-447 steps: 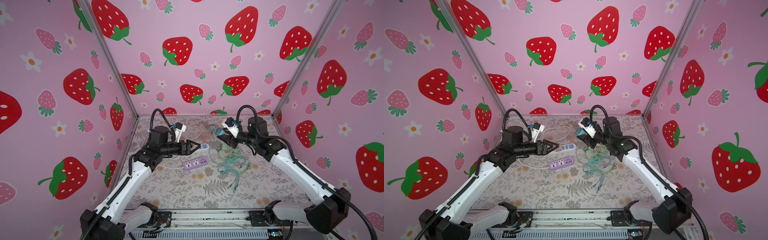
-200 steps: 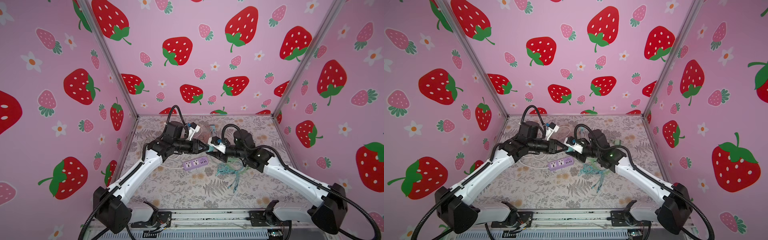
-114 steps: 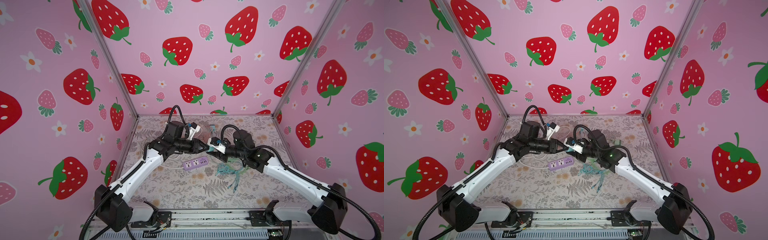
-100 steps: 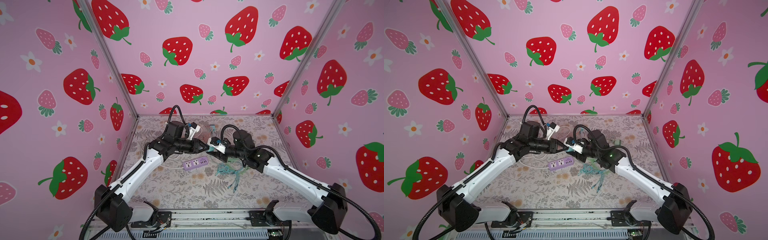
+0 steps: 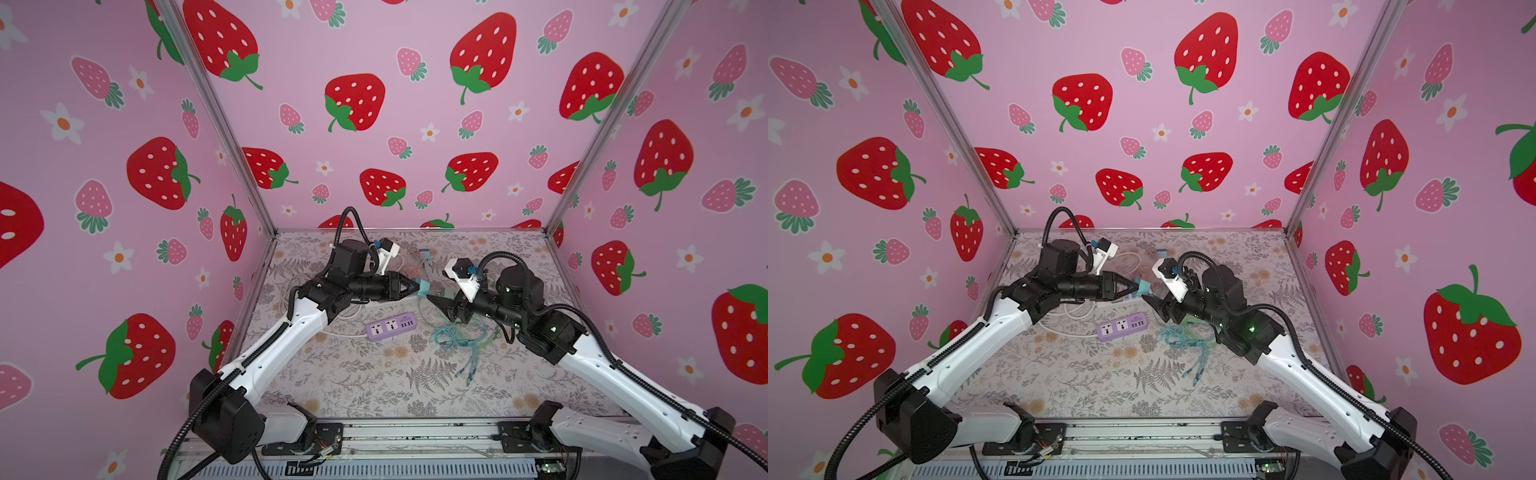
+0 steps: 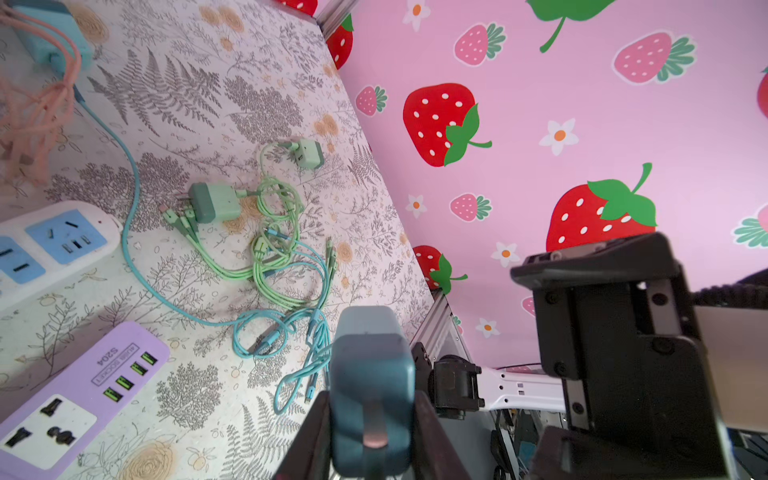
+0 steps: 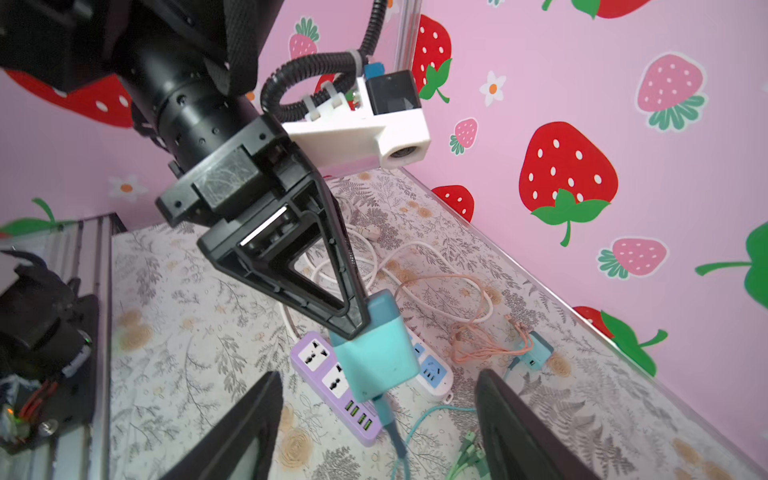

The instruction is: Insert the plug

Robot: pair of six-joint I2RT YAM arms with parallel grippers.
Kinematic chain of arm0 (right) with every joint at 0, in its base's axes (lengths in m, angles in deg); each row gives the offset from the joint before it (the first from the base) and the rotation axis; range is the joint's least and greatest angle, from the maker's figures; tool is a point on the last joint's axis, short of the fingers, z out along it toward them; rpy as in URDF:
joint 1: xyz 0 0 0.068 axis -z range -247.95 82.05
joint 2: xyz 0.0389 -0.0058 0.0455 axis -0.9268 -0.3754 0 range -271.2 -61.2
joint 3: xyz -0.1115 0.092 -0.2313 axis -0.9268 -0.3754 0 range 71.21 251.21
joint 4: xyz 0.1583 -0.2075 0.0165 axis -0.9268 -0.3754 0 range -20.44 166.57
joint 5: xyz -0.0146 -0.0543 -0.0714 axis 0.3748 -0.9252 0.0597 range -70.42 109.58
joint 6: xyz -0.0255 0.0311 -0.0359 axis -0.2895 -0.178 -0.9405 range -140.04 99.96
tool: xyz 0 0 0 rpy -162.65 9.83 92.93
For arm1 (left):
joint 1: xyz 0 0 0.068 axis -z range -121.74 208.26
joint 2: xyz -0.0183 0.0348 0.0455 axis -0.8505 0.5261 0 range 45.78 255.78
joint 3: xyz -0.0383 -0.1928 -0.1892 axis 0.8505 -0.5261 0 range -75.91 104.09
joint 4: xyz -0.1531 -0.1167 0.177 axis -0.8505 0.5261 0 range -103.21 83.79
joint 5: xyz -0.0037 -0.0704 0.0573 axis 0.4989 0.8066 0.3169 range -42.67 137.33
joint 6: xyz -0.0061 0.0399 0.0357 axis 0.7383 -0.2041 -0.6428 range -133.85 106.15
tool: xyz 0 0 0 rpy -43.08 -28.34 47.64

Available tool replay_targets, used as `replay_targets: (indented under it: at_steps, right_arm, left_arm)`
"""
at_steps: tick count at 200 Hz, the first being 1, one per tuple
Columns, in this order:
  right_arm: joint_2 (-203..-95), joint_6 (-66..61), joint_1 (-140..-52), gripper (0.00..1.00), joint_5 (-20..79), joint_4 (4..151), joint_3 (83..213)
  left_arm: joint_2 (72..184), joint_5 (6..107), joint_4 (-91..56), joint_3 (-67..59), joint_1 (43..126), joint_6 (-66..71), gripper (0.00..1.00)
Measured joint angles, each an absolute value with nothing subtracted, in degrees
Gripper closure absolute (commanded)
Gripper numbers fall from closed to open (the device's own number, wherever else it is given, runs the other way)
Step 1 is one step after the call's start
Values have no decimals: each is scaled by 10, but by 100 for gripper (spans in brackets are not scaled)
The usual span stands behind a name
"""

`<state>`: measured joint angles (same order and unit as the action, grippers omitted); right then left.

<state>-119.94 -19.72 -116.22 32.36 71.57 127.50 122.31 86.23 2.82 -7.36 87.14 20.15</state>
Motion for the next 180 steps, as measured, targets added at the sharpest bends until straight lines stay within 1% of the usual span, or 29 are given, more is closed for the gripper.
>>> replay_targets:
  at_steps: [31,53,72,112,180]
  right_arm:
    - [-1175,-73,-1162,32,346,786,1199]
    - [-1175,0,-1162,31,351,838,1161]
    - [-1183,48,-1162,28,349,876,1145]
    - [-1209,120,-1162,27,339,967,1132]
    - [-1222,215,-1145,28,336,1082,1105]
  left_arm:
    - [1214,837,-38,-101,872,229,100]
    - [1205,826,-88,-120,873,251,100]
    - [1197,821,-132,-137,878,266,100]
    - [1184,817,-198,-161,894,285,100]
    - [1164,807,-278,-197,901,312,100]
